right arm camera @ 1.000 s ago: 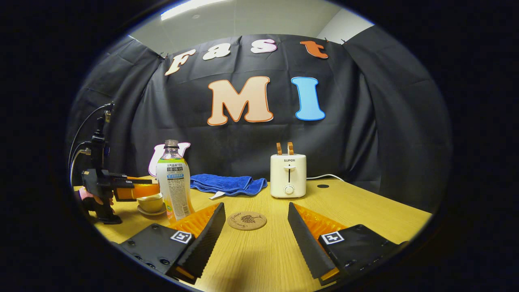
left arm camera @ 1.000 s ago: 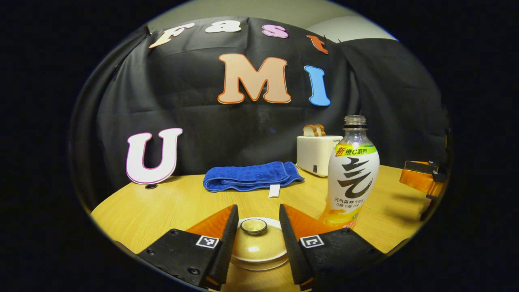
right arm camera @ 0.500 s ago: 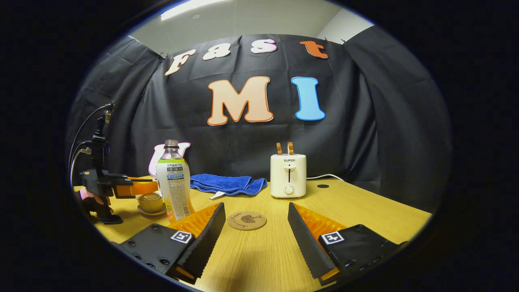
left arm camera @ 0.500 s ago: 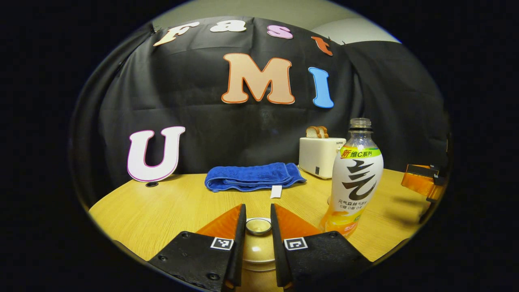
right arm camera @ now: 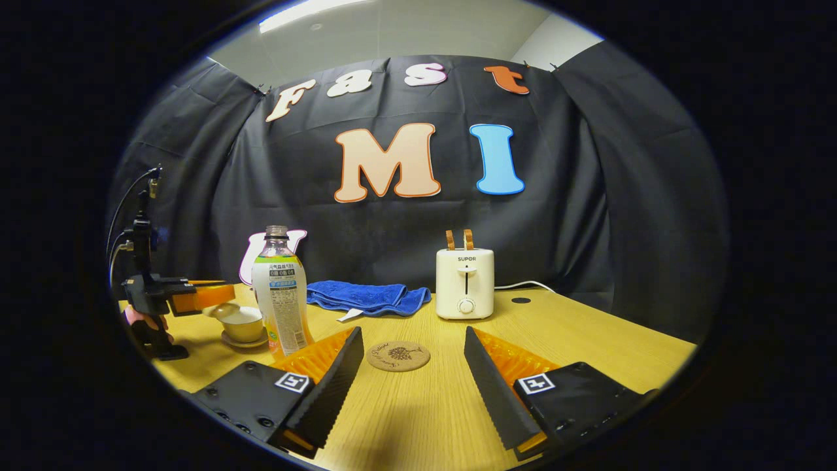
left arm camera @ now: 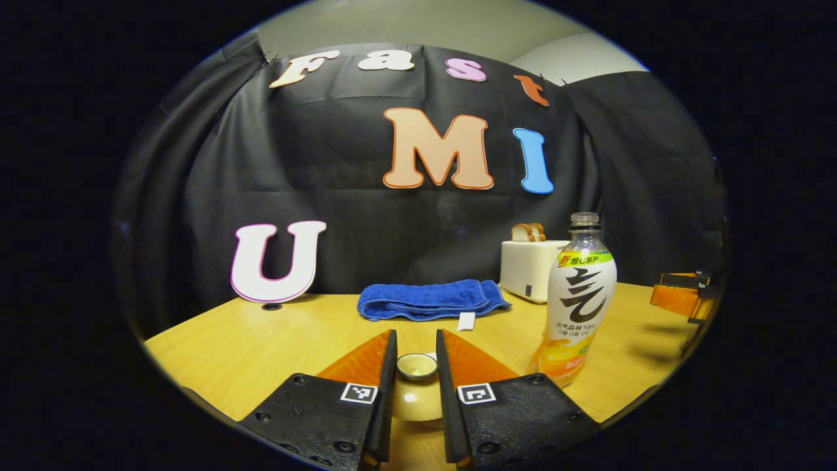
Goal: Open the teacup lid with one hand, grasp the water bottle and pour water into the teacup with the other hand; after pouring, place the water bottle on the coaster and then close the teacup lid.
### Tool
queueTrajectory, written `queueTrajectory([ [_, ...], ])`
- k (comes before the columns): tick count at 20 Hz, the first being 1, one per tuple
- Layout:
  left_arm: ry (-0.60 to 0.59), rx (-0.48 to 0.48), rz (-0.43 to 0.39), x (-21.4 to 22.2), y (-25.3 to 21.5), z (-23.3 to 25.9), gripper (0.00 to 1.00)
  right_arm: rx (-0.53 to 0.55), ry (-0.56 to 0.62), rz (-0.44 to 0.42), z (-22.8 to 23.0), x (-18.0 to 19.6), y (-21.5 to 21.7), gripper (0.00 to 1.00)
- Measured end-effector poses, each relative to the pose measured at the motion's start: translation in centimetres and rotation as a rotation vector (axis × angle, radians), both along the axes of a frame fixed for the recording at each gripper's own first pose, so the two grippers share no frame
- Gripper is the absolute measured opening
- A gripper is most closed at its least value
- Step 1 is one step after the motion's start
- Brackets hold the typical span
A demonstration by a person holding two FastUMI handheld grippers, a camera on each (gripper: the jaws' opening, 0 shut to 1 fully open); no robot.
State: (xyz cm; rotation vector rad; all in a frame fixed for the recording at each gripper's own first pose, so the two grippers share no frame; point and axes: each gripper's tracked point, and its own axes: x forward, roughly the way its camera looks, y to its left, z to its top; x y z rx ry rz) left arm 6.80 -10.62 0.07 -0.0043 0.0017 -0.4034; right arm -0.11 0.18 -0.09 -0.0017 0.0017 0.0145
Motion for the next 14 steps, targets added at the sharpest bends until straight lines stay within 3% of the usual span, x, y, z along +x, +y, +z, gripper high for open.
queueTrajectory([
  [5,-0.005,0.002,0.108,-0.9,4.9,0.1,0.29,0.001,0.001,0.019,-0.1,0.0,0.5,0.99],
  [8,-0.003,0.004,0.149,-1.2,6.8,0.0,0.3,0.005,0.006,0.102,-0.1,0.1,2.1,0.94],
  [10,-0.005,0.004,0.169,-1.4,7.7,0.1,0.3,0.008,0.012,0.18,-0.3,0.1,3.9,0.98],
  [11,-0.004,0.004,0.18,-1.4,8.1,0.1,0.29,0.01,0.015,0.237,-0.3,0.2,5.4,0.93],
  [12,-0.006,0.005,0.191,-1.4,8.6,0.1,0.29,0.012,0.019,0.29,-0.4,0.1,6.7,1.0],
  [13,-0.004,0.006,0.201,-1.4,9.0,0.1,0.29,0.013,0.022,0.33,-0.5,0.3,7.7,0.94],
  [14,-0.005,0.005,0.209,-1.5,9.4,0.1,0.3,0.015,0.023,0.354,-0.5,0.5,8.6,0.94],
])
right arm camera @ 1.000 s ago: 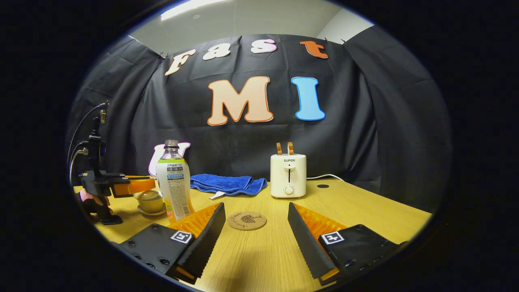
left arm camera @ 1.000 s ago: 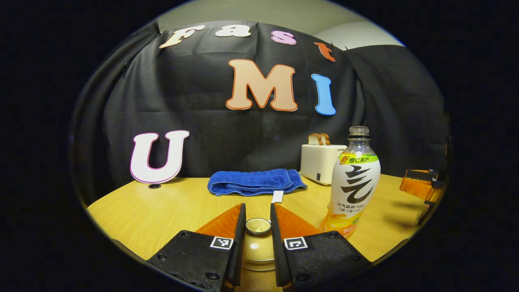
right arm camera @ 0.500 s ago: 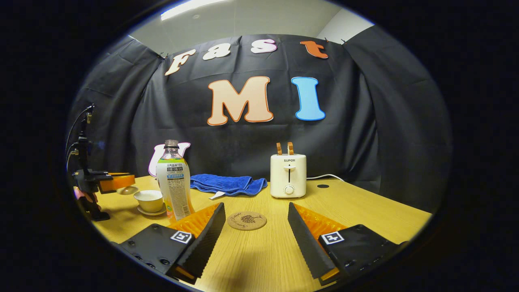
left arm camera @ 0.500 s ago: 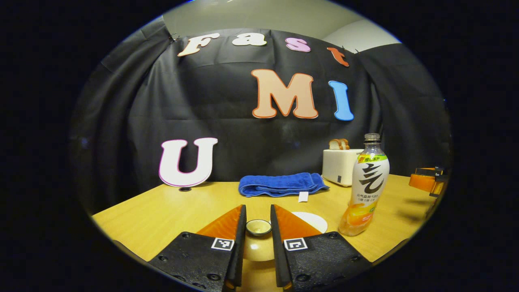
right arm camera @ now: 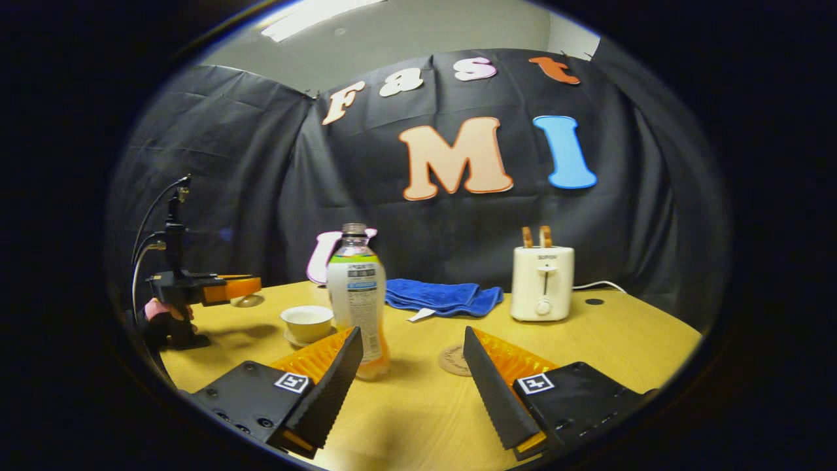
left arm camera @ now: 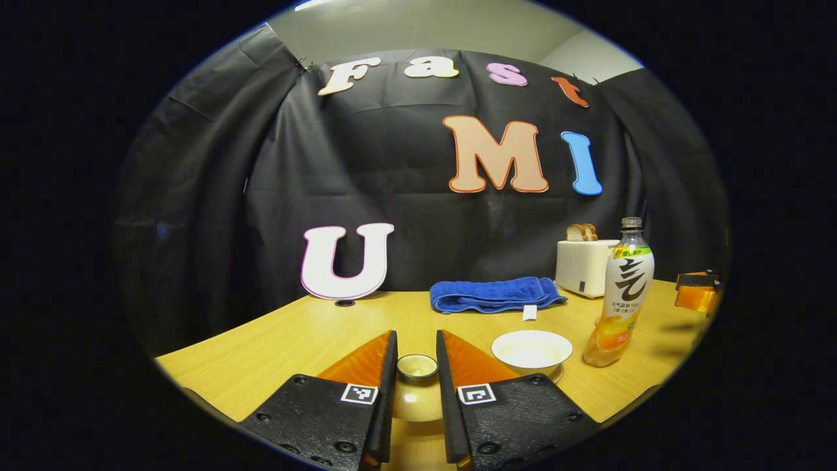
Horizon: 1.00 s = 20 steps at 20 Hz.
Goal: Open the teacup lid with one hand, grasp the water bottle and pour water into the teacup with the other hand; after pouring, place the water bottle on the coaster and then close the teacup lid.
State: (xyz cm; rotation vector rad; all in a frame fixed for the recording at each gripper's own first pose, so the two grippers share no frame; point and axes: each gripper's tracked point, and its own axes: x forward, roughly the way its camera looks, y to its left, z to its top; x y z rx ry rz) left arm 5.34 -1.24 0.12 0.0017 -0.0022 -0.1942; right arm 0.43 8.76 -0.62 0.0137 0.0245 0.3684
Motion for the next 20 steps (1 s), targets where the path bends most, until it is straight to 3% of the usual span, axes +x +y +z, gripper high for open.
queueTrajectory([
  [3,-0.002,-0.001,0.015,-0.1,0.9,0.0,0.3,0.001,0.003,0.034,-0.2,0.7,2.2,0.94],
  [4,0.0,0.0,0.025,0.0,1.4,0.0,0.3,0.001,0.001,0.049,-0.2,0.9,3.1,0.98],
  [5,0.0,0.0,0.029,0.0,1.6,0.0,0.3,0.002,0.003,0.064,-0.2,1.1,3.9,0.94],
  [7,0.0,-0.001,0.03,-0.1,1.8,0.0,0.3,0.0,0.011,0.068,-0.4,1.7,5.1,0.98],
  [10,0.002,0.0,0.029,0.0,2.0,0.0,0.3,-0.017,0.044,0.075,-1.2,2.6,6.9,0.94],
  [16,0.005,0.0,0.046,0.0,2.3,0.0,0.3,-0.045,0.094,0.032,-2.1,4.9,8.3,0.99],
  [19,0.005,0.0,0.062,0.0,2.7,-0.1,0.3,-0.053,0.129,0.005,-2.8,6.1,8.5,0.98],
  [20,0.005,0.0,0.062,0.0,2.7,0.0,0.3,-0.066,0.147,-0.003,-3.2,6.4,8.6,0.94],
])
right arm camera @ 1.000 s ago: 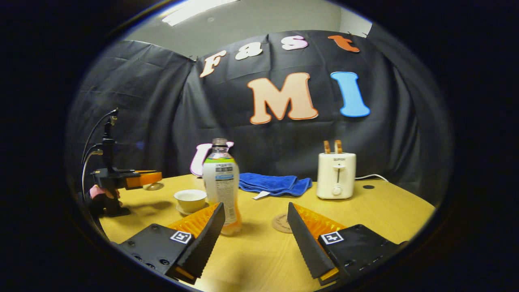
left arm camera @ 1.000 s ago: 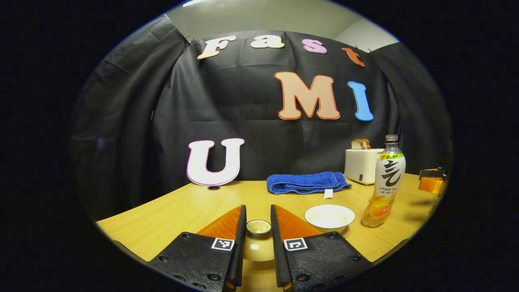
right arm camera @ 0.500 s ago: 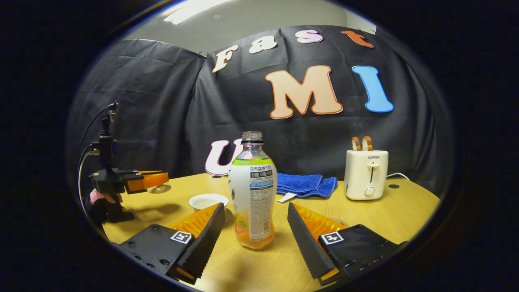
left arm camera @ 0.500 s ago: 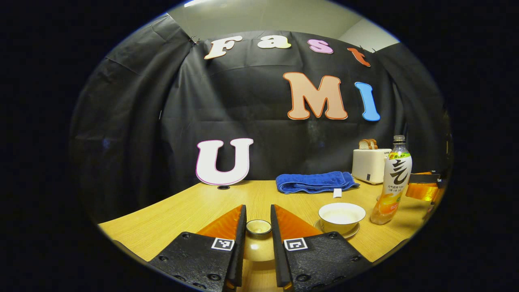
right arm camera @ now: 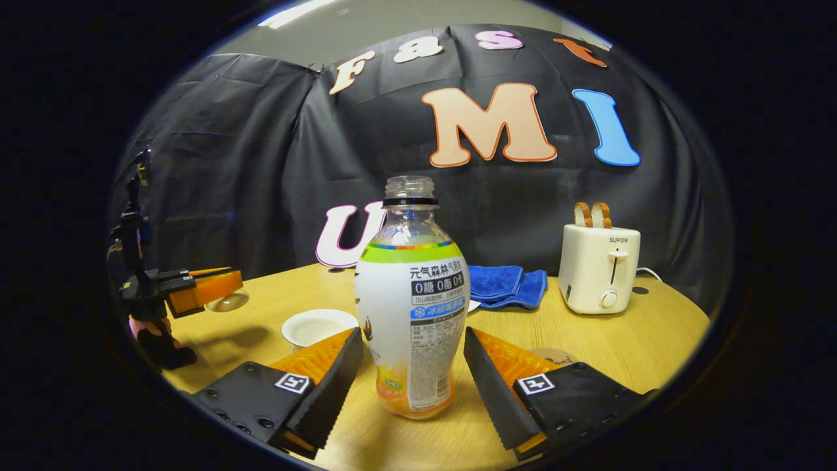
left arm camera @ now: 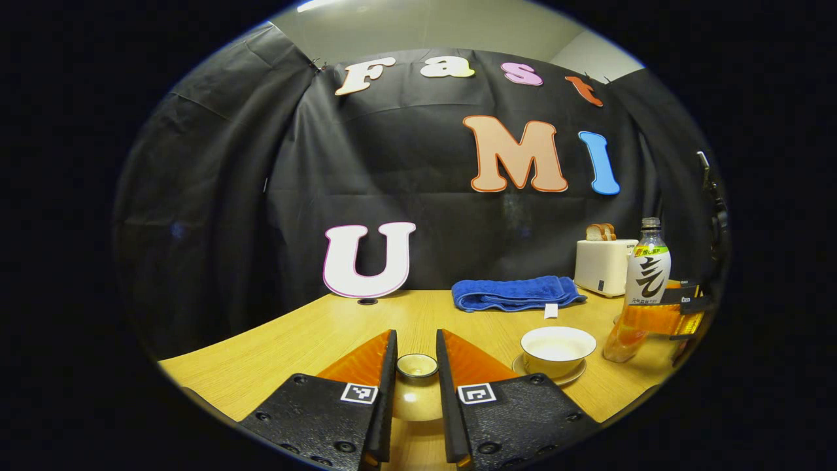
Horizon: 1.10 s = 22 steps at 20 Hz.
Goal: Open the teacup lid with one hand, grasp the water bottle and pour water into the teacup with the other hand; after pouring, place the water bottle on the coaster and then close the teacup lid.
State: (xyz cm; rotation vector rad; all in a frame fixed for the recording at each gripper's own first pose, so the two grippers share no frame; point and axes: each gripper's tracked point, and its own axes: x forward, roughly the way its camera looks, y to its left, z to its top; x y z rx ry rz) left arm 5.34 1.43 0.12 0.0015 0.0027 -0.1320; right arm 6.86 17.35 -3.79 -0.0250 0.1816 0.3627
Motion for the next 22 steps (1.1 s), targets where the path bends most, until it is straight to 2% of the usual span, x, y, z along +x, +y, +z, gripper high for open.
queueTrajectory([
  [2,0.0,0.0,0.002,-0.1,0.0,0.0,0.3,-0.019,0.016,-0.025,-0.4,0.6,0.1,0.93],
  [4,0.0,0.0,0.003,-0.1,0.1,0.0,0.3,-0.043,0.007,-0.054,-0.1,0.3,-0.3,0.71],
  [8,0.0,0.0,0.008,-0.1,0.2,0.1,0.3,-0.097,-0.019,-0.079,0.1,0.4,-0.4,0.71],
  [13,0.001,0.0,0.009,0.0,0.2,0.0,0.3,-0.259,-0.068,-0.132,1.7,0.2,-1.6,0.71],
  [19,0.001,-0.001,0.009,0.0,0.2,0.0,0.3,-0.543,-0.216,-0.177,6.5,0.7,-2.8,0.71],
  [22,0.002,-0.001,0.011,0.0,0.3,0.1,0.3,-0.737,-0.307,-0.188,8.2,1.6,-3.4,0.7],
])
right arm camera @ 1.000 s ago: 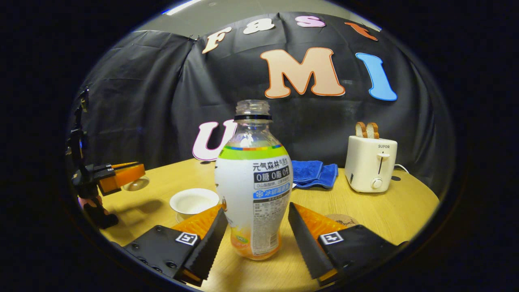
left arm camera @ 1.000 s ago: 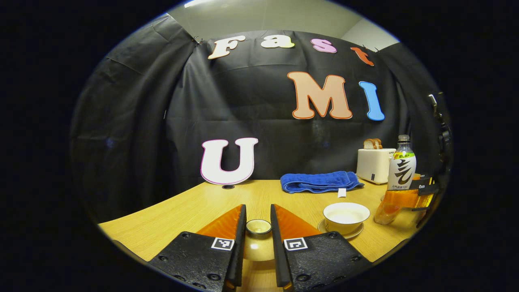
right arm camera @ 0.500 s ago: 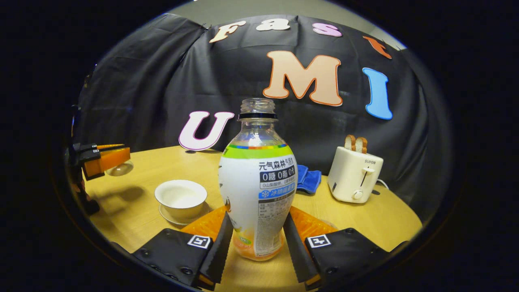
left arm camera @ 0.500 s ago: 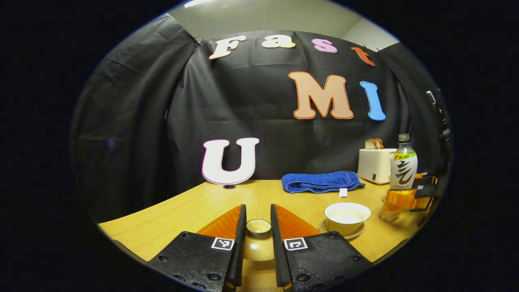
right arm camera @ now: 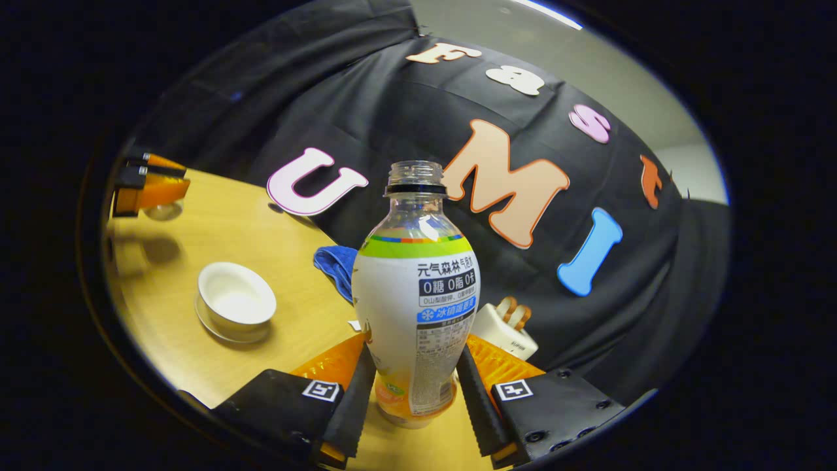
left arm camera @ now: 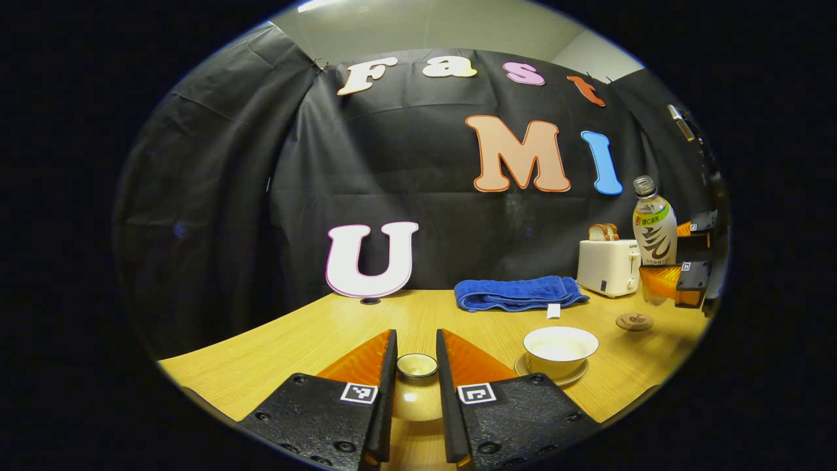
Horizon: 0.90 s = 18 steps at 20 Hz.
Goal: Open the teacup lid with one hand, grasp the water bottle and pour water into the teacup with the other hand; after pouring, place the water bottle on the coaster and then close the teacup lid.
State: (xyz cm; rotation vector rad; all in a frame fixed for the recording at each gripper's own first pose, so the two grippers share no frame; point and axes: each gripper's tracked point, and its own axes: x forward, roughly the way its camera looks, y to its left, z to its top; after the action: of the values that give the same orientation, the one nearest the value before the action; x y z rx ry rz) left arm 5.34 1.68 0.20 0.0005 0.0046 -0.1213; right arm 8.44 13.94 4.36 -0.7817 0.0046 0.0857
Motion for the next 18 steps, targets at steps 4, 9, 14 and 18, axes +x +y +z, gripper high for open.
queueTrajectory([
  [4,0.0,-0.001,0.0,0.0,0.0,0.0,0.3,-0.231,-0.043,-0.011,-0.2,0.4,-0.2,0.7],
  [9,0.0,0.0,0.0,0.0,0.0,0.0,0.3,-0.468,-0.085,-0.018,-1.8,0.8,-0.1,0.71],
  [14,0.0,0.0,0.001,0.0,0.1,0.0,0.3,-0.724,-0.185,0.003,-2.0,0.6,1.1,0.72],
  [18,0.001,0.001,0.004,0.0,0.1,0.0,0.3,-0.828,-0.216,0.015,-2.1,1.0,1.7,0.71],
])
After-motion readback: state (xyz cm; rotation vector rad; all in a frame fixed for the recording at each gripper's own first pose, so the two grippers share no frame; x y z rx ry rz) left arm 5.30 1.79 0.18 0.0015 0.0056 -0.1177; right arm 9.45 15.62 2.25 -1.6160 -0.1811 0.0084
